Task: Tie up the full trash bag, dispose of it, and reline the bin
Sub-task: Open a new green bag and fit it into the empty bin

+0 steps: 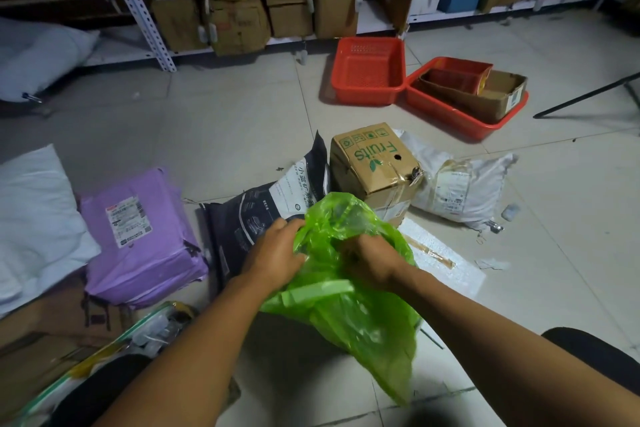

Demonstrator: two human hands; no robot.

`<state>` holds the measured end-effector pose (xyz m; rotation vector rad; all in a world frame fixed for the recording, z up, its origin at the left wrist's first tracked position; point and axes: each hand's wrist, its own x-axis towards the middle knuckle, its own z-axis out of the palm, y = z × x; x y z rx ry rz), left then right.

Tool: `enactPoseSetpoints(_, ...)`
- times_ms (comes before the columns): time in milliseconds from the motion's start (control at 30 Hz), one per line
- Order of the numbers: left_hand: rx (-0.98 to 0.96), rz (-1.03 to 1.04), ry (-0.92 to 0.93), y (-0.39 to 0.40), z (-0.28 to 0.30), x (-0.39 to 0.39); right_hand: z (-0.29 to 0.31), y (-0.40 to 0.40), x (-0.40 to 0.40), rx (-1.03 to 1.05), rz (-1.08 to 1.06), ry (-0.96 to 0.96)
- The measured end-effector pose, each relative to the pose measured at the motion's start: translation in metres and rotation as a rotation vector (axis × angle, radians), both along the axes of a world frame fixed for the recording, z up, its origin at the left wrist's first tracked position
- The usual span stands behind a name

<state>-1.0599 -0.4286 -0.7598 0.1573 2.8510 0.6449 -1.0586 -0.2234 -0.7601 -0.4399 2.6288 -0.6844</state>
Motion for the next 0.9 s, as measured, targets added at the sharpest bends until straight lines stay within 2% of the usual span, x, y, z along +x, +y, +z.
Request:
enactPoseSetpoints(100,0.092,0.051,0.042,-0.001,0.005,0.003,0.001,-0.01,-0.004,-0.107,-0.221,0.134)
enactPoseSetpoints(233,0.146,0.048,0.037,-0.005,0.008,0.006,-0.005,-0.011,-0.004,-0.154,-0.345,0.253)
enactPoseSetpoints(333,0.163,0.078,-0.033,-0.005,0.011,0.006,-0.012,-0.006,0.0,-0.154,-0.311,0.253)
enactPoseSetpoints(500,-0.085,0.01,-0.184,0.004,0.011,0.012,-0.013,0.007,0.009,-0.156,-0.264,0.17)
enactPoseSetpoints(633,-0.213,-0.049,-0.154,0.01,0.012,0.011,-0.005,0.019,0.009,-0.135,-0.225,0.154)
enactPoseSetpoints(800,-0.24,-0.05,-0.137,0.014,0.011,0.009,0.007,0.023,0.02,-0.068,-0.147,0.16)
enactPoseSetpoints(900,-0.238,-0.035,-0.124,0.017,0.009,0.009,0.012,0.017,0.025,-0.121,-0.046,-0.029)
